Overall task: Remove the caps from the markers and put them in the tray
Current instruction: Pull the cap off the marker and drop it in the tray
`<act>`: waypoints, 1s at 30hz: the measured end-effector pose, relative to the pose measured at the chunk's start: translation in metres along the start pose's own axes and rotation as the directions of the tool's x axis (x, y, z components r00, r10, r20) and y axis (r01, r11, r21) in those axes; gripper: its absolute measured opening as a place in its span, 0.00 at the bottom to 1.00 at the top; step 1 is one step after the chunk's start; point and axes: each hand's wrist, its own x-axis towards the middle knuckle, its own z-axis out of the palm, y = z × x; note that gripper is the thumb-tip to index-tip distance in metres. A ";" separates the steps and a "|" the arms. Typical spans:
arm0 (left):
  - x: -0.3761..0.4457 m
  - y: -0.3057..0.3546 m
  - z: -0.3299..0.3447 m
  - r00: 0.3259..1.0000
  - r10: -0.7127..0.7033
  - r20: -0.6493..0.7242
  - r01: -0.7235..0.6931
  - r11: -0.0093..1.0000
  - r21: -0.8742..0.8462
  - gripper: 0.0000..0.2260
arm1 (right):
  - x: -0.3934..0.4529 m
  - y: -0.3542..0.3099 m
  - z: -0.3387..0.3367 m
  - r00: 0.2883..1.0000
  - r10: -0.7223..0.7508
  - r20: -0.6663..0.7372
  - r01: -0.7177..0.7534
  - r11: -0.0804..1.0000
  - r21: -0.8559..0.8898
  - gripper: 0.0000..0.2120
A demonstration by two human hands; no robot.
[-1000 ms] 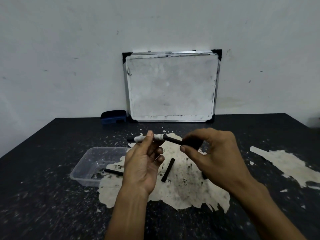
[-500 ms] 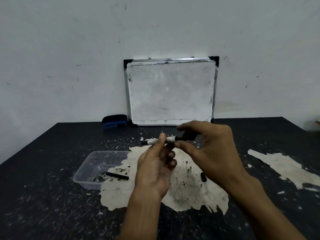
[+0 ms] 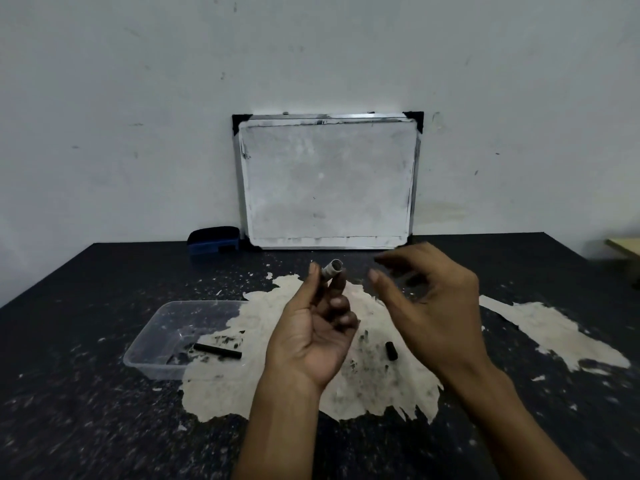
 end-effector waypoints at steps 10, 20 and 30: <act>0.000 0.000 -0.017 0.999 0.013 -0.037 -0.011 0.999 0.041 0.07 | -0.041 0.055 0.024 0.826 0.476 0.302 -0.117 0.669 -0.734 0.14; 0.007 -0.002 -0.022 0.994 0.087 -0.065 -0.073 0.979 0.190 0.07 | -0.020 0.002 0.003 0.981 0.150 0.122 -0.149 0.989 -0.021 0.07; 0.004 -0.010 -0.020 0.963 0.266 -0.042 -0.231 0.896 0.379 0.07 | -0.015 -0.007 0.003 0.996 -0.042 0.081 0.047 0.997 -0.060 0.10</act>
